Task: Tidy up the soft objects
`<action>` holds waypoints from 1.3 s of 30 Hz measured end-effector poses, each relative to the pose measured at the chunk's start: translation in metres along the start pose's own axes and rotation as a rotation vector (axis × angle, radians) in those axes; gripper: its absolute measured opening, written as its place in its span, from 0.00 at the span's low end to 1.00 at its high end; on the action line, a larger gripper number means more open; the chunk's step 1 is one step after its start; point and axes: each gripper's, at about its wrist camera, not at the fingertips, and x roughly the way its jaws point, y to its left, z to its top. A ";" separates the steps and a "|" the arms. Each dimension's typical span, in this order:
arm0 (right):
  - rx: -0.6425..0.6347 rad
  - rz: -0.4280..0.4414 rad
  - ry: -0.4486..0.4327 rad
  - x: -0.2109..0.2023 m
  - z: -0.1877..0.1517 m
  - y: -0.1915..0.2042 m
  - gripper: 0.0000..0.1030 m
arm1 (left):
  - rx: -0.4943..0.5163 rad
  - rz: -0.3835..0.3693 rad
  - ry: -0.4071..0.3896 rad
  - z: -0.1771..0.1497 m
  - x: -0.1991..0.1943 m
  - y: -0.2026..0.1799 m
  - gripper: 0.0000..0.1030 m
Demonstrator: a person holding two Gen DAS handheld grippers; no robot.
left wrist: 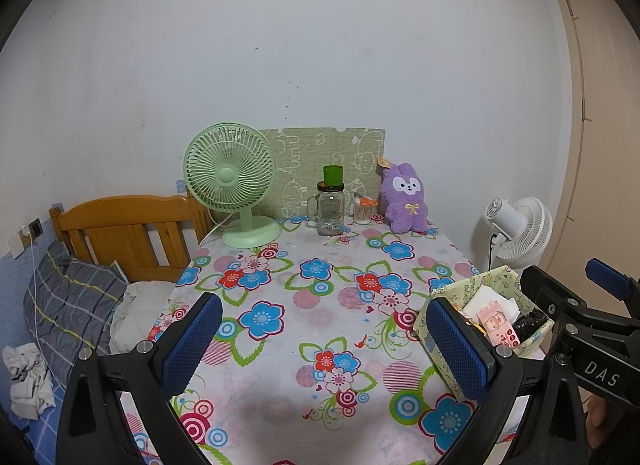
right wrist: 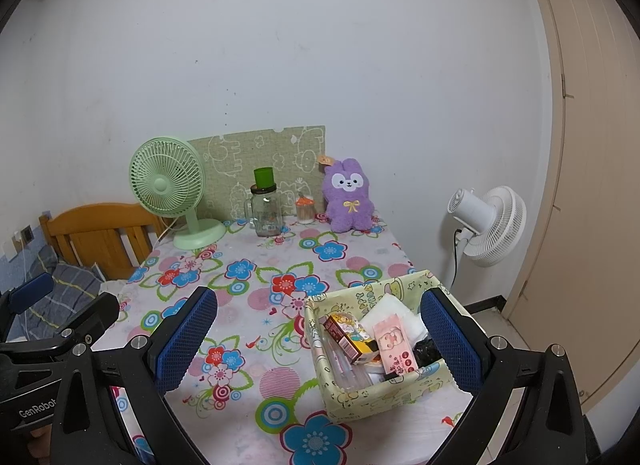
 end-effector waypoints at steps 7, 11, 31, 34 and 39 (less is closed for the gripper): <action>0.000 0.000 0.000 0.000 0.000 0.000 1.00 | -0.001 0.001 -0.001 -0.001 0.000 0.002 1.00; 0.000 0.000 0.000 0.001 0.000 0.000 1.00 | -0.001 0.000 -0.001 -0.001 0.000 0.002 1.00; -0.001 -0.001 0.000 0.000 -0.001 0.001 1.00 | -0.002 0.002 -0.005 0.000 -0.001 0.004 1.00; 0.000 -0.001 0.000 0.000 0.000 0.001 1.00 | -0.003 0.003 -0.005 0.000 -0.001 0.004 1.00; -0.001 -0.001 0.001 0.000 0.000 0.002 1.00 | -0.002 0.002 -0.004 0.000 -0.001 0.004 1.00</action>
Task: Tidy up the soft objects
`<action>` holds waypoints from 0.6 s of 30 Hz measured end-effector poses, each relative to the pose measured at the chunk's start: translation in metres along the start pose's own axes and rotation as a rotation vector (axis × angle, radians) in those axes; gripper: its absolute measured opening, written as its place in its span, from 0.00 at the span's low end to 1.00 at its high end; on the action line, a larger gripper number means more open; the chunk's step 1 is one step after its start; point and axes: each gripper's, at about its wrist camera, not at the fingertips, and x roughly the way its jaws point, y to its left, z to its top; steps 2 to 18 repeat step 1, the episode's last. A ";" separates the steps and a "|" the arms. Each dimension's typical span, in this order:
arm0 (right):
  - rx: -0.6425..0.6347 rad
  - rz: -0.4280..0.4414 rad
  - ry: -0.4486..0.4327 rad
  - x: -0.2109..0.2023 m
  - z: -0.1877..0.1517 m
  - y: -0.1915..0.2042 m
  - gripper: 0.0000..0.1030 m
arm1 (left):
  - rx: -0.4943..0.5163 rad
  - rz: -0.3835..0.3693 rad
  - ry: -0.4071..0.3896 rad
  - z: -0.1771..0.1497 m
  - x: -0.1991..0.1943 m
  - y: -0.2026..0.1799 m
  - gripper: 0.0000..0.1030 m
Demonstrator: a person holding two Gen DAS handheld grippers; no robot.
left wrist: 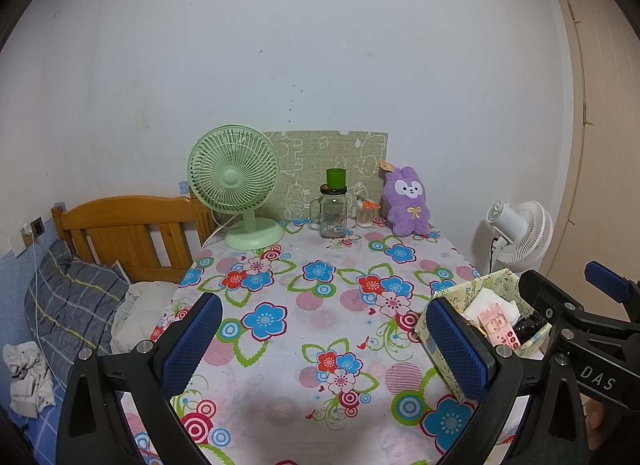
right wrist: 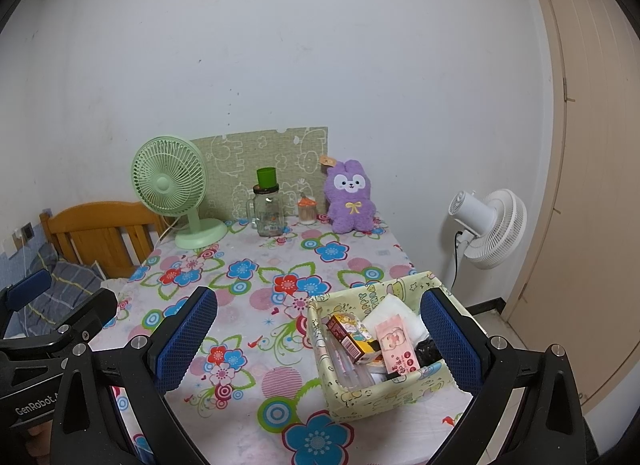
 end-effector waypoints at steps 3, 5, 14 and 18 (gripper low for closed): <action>0.001 0.000 0.002 0.000 0.000 0.000 1.00 | 0.000 0.000 0.000 0.000 0.000 0.000 1.00; 0.001 0.000 0.002 0.000 0.000 0.000 1.00 | 0.000 0.000 0.000 0.000 0.000 0.000 1.00; 0.001 0.000 0.002 0.000 0.000 0.000 1.00 | 0.000 0.000 0.000 0.000 0.000 0.000 1.00; 0.001 0.000 0.002 0.000 0.000 0.000 1.00 | 0.000 0.000 0.000 0.000 0.000 0.000 1.00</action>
